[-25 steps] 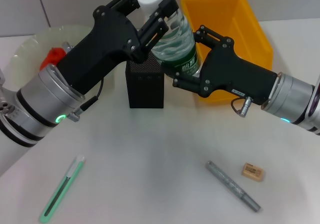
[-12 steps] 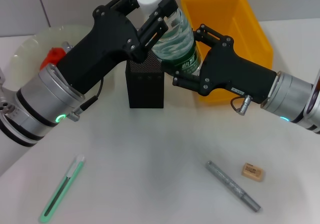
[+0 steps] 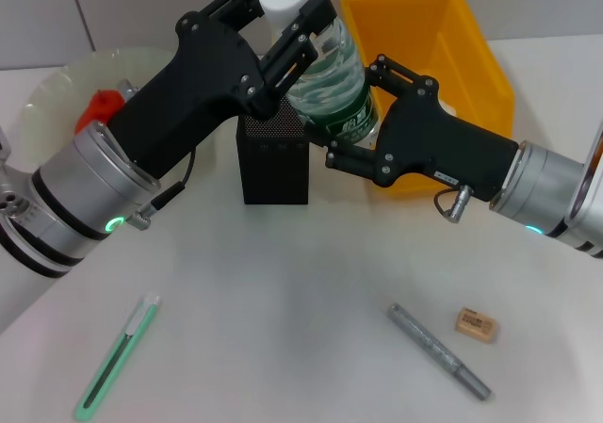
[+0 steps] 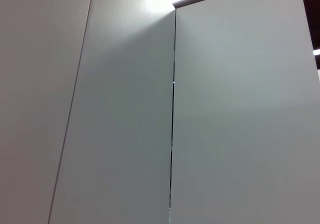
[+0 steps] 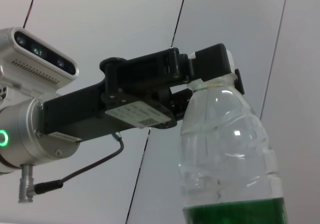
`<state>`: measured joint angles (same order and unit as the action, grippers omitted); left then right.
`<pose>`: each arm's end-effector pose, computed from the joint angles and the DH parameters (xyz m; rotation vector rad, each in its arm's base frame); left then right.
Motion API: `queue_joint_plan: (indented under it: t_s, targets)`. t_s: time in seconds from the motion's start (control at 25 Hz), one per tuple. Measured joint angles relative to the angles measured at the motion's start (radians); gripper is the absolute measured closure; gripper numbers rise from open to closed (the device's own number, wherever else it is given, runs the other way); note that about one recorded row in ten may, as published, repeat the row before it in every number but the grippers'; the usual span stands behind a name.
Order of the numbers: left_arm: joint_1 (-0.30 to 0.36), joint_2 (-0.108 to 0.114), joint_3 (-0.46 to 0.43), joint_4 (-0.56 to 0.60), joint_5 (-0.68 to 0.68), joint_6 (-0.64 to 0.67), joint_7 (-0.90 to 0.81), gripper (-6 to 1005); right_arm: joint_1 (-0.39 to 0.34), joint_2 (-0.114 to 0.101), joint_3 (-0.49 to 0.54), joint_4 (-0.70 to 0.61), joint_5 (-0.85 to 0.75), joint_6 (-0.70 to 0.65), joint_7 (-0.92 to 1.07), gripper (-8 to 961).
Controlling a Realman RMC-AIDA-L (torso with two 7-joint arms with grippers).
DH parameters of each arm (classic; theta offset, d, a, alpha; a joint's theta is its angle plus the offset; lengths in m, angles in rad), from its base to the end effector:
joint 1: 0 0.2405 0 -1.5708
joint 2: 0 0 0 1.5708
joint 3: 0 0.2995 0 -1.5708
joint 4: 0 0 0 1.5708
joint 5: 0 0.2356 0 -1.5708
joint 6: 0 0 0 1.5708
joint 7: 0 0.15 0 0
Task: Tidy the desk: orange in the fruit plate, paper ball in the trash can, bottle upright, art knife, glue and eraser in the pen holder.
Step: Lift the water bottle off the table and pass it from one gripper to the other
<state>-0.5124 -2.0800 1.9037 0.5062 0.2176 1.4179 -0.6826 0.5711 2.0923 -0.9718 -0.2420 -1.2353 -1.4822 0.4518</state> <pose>-0.1871 0.3664 -0.0798 -2.1933 -0.1764 -1.5376 0.2717 0.3746 -0.0717 -2.2858 -0.0834 0.9968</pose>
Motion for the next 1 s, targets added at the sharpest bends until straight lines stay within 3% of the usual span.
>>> queue_joint_plan:
  t_s: [1.0]
  targets:
    - [0.000, 0.000, 0.000, 0.011, 0.002, 0.009, 0.000, 566, -0.015, 0.000, -0.002, 0.045, 0.000, 0.035, -0.016, 183]
